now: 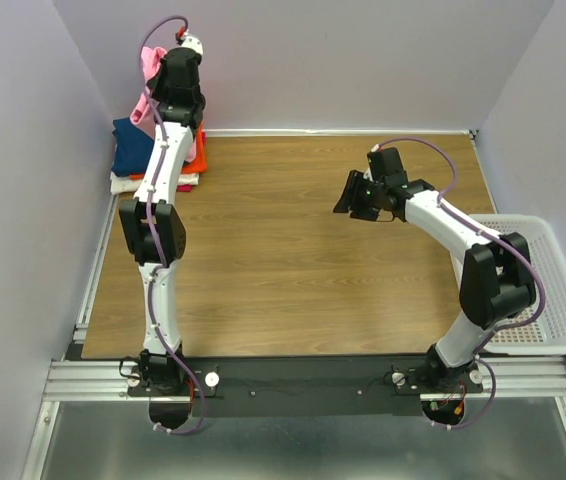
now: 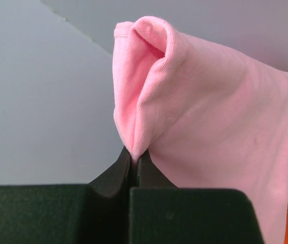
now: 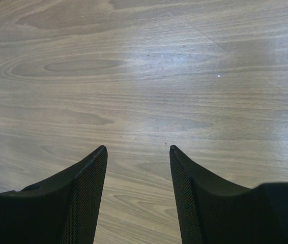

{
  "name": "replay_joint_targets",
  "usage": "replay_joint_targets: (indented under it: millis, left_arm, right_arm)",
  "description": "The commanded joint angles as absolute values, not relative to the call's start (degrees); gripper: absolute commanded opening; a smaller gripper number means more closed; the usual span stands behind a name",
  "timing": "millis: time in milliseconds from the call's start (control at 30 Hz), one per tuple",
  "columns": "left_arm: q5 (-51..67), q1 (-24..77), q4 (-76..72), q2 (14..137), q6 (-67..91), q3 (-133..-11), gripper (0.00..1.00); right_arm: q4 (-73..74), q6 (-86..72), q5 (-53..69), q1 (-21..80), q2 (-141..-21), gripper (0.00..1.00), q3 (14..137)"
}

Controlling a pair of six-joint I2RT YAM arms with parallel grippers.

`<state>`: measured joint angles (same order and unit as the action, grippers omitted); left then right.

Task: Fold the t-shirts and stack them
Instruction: Neatly place the folded tshirt to the corner

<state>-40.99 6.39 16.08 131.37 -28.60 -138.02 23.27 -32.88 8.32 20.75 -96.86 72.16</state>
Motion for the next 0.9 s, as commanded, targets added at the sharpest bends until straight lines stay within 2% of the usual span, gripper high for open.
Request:
replay_joint_targets:
  millis: [0, 100, 233, 267, 300, 667, 867]
  left_arm:
    - [-35.17, 3.08, 14.76, 131.56, -25.49, -139.22, 0.0]
    - [-33.75, 0.53, 15.29, 133.32, -23.39, -138.69, 0.09]
    - [-30.59, -4.39, 15.82, 134.12, -17.59, -139.13, 0.43]
    - [-30.41, -4.92, 16.17, 134.3, -16.53, -139.65, 0.84]
    - [-30.32, -5.62, 16.69, 134.21, -15.31, -140.35, 0.94]
    - [-23.04, -5.45, 16.79, 126.75, -4.41, -138.09, 0.96]
    - [-13.11, -4.75, 15.91, 117.08, 9.21, -123.62, 0.96]
  right_arm:
    - [24.78, -32.43, 7.91, 21.8, -98.61, 0.59, 74.53]
    - [25.4, -32.34, 8.09, 22.67, -100.19, 0.59, 75.76]
    - [26.1, -32.26, 7.82, 23.55, -101.34, 0.59, 76.99]
    - [26.28, -32.26, 7.74, 23.73, -101.42, 0.59, 77.17]
    - [26.45, -32.34, 7.56, 23.82, -101.51, 0.59, 77.25]
    - [26.63, -31.64, 4.4, 23.82, -98.0, 0.6, 77.78]
    - [26.63, -31.03, 2.81, 23.82, -95.72, 0.6, 78.4]
